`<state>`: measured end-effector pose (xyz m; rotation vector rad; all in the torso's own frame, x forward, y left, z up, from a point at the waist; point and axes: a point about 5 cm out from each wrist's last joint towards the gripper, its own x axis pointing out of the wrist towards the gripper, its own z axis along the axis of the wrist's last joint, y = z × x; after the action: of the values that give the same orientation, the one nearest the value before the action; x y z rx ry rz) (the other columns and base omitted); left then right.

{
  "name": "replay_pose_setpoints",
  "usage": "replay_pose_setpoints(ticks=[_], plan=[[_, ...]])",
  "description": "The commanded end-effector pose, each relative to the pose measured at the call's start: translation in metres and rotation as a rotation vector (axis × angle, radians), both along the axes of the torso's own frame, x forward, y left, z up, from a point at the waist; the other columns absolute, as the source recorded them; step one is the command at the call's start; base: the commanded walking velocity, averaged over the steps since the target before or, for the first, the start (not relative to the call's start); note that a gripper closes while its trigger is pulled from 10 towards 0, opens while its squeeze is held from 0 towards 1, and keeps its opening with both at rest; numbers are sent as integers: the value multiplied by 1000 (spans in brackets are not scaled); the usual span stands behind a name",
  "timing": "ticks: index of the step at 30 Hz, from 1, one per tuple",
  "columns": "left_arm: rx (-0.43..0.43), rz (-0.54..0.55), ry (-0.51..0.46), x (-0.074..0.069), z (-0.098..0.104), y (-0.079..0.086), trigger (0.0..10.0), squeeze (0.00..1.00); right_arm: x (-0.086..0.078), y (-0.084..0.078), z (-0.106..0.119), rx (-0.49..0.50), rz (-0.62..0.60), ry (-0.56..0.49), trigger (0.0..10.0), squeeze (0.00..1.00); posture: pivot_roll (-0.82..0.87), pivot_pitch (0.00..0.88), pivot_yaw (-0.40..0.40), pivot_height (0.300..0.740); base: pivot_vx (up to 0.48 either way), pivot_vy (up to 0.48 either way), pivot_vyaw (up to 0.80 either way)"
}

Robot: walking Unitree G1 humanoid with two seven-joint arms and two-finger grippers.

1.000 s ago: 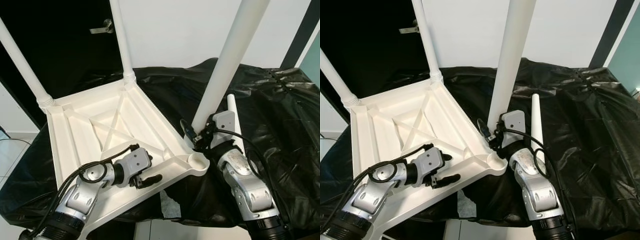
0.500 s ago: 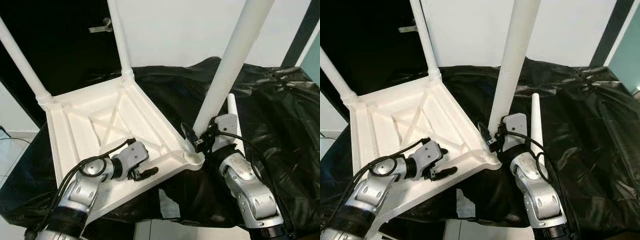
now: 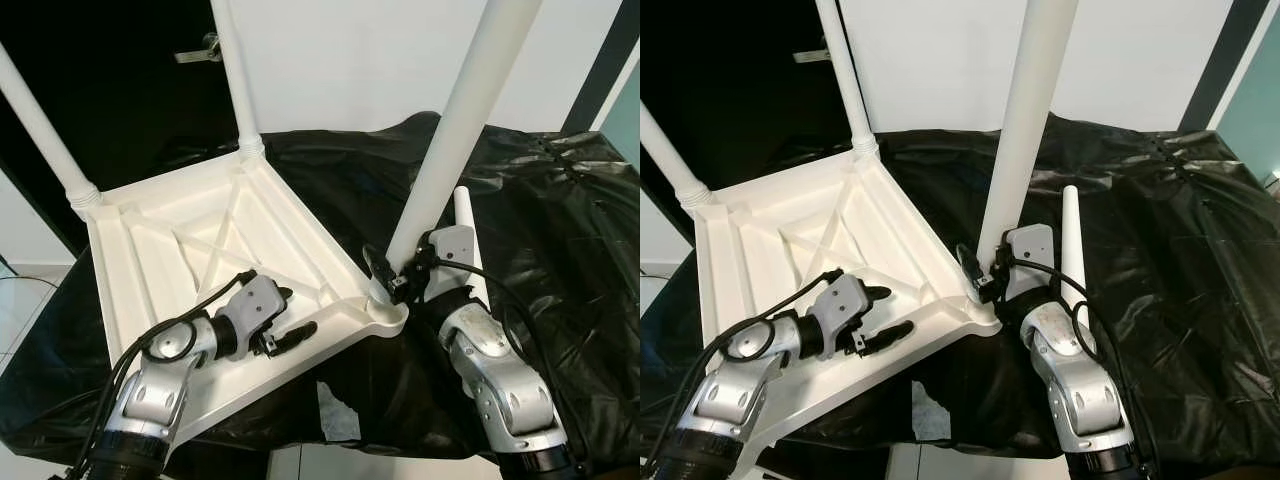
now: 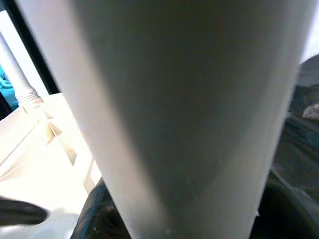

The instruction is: Building children table

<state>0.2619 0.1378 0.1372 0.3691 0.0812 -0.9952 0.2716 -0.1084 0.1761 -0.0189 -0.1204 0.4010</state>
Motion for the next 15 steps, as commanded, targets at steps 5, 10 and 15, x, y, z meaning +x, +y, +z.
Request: replay_pose_setpoints(ticks=[5,10,15], plan=[[-88,-118,52,-18,9,-7,10000,0,-6,-2,-21,-22,5,102,10000,0,7,0,6,740,0,0,0],[-108,-124,73,-21,9,-8,10000,0,-14,-5,-42,-91,21,181,10000,0,7,0,1,740,0,0,0],[-129,-129,84,-25,13,-10,10000,0,-12,-9,-49,-94,7,219,10000,0,8,0,-1,740,0,0,0]])
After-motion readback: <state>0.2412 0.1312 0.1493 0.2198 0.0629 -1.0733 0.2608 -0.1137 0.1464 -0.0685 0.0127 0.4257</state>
